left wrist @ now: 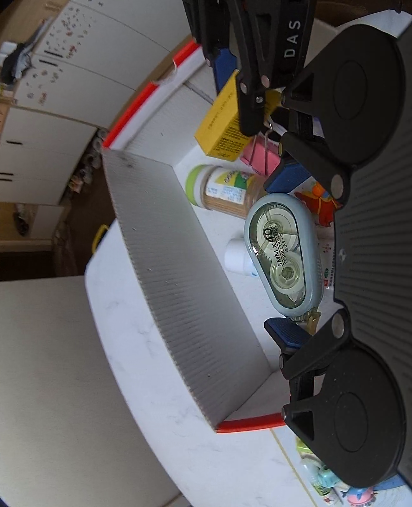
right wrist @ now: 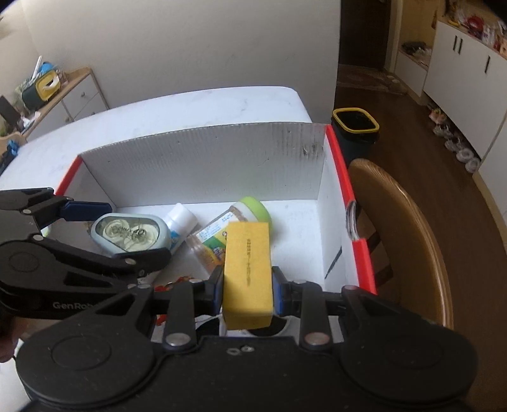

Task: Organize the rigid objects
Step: 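Lift and carry the yellow box and correction tape over the red box, then lower the yellow box and tape into the box and open both grippers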

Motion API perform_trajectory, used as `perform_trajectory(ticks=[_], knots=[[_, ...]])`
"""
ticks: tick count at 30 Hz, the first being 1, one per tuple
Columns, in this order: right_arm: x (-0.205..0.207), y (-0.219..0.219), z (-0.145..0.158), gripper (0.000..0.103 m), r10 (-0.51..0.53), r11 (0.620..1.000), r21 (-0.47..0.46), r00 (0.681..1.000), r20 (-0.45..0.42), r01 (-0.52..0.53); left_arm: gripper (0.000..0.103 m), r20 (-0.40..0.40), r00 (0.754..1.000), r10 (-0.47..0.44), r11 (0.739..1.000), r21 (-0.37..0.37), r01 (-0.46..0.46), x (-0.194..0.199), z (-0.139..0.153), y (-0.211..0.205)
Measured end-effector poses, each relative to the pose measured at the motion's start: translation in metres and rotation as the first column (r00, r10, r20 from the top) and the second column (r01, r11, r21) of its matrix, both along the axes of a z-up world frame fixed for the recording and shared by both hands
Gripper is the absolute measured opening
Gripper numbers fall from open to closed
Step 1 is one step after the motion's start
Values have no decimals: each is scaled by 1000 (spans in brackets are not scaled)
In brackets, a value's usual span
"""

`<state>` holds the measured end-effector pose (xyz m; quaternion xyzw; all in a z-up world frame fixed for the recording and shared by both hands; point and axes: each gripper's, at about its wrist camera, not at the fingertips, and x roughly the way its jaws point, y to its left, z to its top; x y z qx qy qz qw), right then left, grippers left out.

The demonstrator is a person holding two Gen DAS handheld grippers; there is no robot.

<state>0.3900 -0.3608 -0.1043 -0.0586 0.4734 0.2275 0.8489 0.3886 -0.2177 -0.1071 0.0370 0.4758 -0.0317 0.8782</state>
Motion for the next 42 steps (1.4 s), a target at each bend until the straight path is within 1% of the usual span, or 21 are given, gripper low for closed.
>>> perform_trajectory(ticks=[2, 8, 12, 17, 23, 27, 32, 38, 42], knots=[[4, 2, -1, 29, 9, 1000, -5, 1000, 0, -9, 85, -33, 999, 3, 1000, 2, -3, 4, -3, -1], [7, 5, -2, 29, 41, 999, -20, 999, 1, -41, 86, -101, 995, 7, 1000, 20, -5, 12, -11, -3], [8, 6, -4, 29, 54, 998, -34, 999, -9, -54, 86, -156, 988, 10, 1000, 17, -8, 17, -16, -2], [8, 3, -6, 29, 51, 998, -28, 999, -14, -51, 84, -218, 976, 14, 1000, 17, -10, 22, -23, -2], [8, 0, -5, 30, 56, 998, -23, 998, -23, -56, 85, -241, 970, 18, 1000, 9, -17, 26, -24, -1], [7, -1, -3, 31, 60, 998, -17, 998, -27, -61, 85, -228, 973, 15, 1000, 1, -15, 24, -21, 0], [3, -2, 2, 33, 57, 998, -6, 998, -25, -58, 85, -190, 982, 7, 1000, -23, -11, 15, -11, 1], [-5, -4, 10, 38, 64, 998, 10, 998, -13, -64, 85, -124, 992, 9, 999, -42, -15, 1, 3, 2], [-13, -6, 19, 40, 69, 997, 23, 998, 3, -69, 85, -74, 997, 33, 998, -58, -38, -12, 16, 7]])
